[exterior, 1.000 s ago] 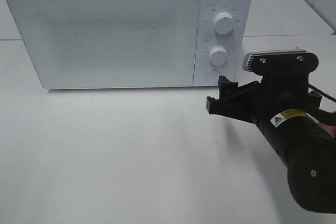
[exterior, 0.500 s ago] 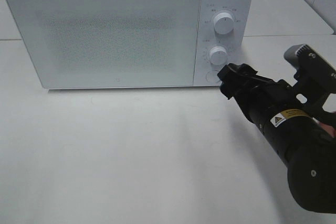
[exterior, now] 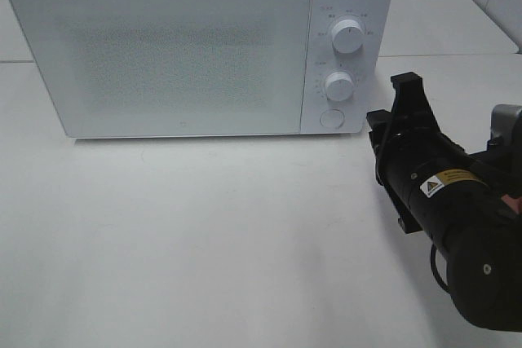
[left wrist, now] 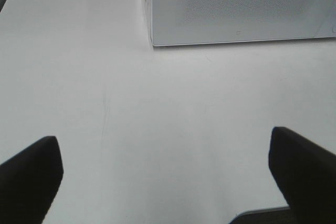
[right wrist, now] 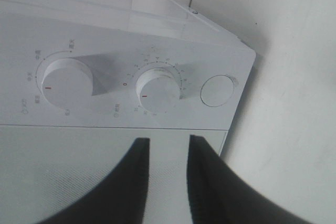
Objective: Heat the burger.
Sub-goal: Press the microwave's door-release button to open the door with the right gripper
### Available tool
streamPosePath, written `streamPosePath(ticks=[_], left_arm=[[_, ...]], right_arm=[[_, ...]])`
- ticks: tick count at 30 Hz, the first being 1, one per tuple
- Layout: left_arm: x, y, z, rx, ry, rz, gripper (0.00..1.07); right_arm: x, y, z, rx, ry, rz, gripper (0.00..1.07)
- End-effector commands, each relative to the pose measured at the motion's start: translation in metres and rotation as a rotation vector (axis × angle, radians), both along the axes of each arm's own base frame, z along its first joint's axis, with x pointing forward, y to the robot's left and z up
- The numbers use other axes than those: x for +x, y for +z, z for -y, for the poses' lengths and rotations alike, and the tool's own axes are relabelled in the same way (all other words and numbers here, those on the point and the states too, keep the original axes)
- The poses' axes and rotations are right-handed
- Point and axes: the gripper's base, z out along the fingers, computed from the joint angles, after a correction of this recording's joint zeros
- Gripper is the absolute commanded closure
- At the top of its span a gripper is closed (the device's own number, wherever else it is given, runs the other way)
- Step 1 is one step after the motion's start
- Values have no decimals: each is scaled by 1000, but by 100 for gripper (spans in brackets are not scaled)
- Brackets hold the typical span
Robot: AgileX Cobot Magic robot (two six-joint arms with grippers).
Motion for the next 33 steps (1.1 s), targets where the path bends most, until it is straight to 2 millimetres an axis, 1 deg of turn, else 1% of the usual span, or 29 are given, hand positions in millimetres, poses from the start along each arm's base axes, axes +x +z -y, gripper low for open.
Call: streamPosePath(ticks=[1, 2, 3, 4, 5, 8, 12, 19, 22, 23, 24, 25, 28, 33], left_arm=[[-3, 1, 0, -8, 3, 35, 7], [-3, 1, 0, -8, 3, 35, 7], [-3, 1, 0, -8, 3, 35, 7], [-3, 1, 0, -8, 3, 35, 7], [-3, 1, 0, -8, 3, 35, 7], [-3, 1, 0, -8, 3, 35, 7], [-3, 1, 0, -8, 3, 35, 7], [-3, 1, 0, -8, 3, 35, 7], [-3, 1, 0, -8, 3, 35, 7], [-3, 1, 0, -8, 3, 35, 7], [-3, 1, 0, -8, 3, 35, 7], [-3, 1, 0, -8, 3, 35, 7], [-3, 1, 0, -8, 3, 35, 7], [-3, 1, 0, -8, 3, 35, 7]], right_arm=[[0, 1, -1, 131, -26, 2, 99], [0, 1, -1, 147, -29, -2, 101], [0, 1, -1, 147, -29, -2, 101], [0, 1, -2, 164, -33, -6, 106], [0, 1, -2, 164, -33, -8, 107], [-1, -1, -2, 163, -28, -21, 107], [-3, -7, -3, 191, -37, -100, 107], [0, -7, -3, 193, -60, -108, 107], [5, -6, -8, 167, -47, -98, 107], [8, -9, -12, 155, -42, -106, 107], [8, -9, -12, 155, -42, -106, 107], [10, -14, -15, 154, -40, -119, 107], [13, -21, -20, 162, -42, -148, 107], [20, -25, -26, 169, -46, -154, 107]])
